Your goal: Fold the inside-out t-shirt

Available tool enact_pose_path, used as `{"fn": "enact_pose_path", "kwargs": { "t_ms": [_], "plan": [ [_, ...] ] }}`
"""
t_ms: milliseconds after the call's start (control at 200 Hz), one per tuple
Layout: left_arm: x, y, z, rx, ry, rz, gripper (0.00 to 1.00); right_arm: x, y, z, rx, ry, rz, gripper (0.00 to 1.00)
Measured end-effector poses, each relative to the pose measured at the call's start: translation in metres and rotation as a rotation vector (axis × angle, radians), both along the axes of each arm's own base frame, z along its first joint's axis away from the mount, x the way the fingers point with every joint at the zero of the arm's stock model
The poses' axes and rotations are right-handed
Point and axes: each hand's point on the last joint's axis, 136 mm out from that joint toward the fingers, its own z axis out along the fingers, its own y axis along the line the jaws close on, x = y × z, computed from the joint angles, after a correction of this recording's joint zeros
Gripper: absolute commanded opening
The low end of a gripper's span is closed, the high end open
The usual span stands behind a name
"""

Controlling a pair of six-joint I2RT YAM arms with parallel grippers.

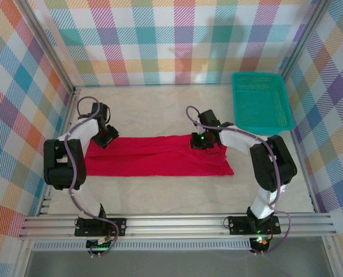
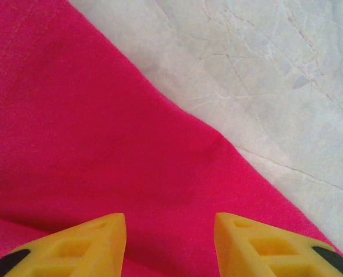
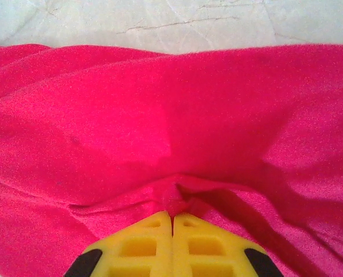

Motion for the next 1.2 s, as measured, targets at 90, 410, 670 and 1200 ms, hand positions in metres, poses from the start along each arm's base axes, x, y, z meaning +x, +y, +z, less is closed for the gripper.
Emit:
{"fn": "enact_pose_path", "kwargs": {
  "t_ms": [90,410,670,1200],
  "plan": [
    [0.001,-0.001,-0.003,-0.005,0.002,-0.001,0.44,-0.012,0.0,0.011,0.009,-0.012,-0.01,0.0],
    [0.002,-0.003,-0.015,-0.017,0.025,-0.005,0.43,-0.098,0.018,0.003,-0.026,-0.008,-0.001,0.24],
    [0.004,-0.006,-0.019,-0.033,0.025,-0.009,0.43,-0.075,0.001,0.046,-0.099,-0.196,-0.072,0.65],
    [0.003,-0.008,-0.02,-0.043,0.026,-0.012,0.43,-0.002,-0.021,-0.009,-0.187,-0.022,-0.155,0.63]
  ]
}}
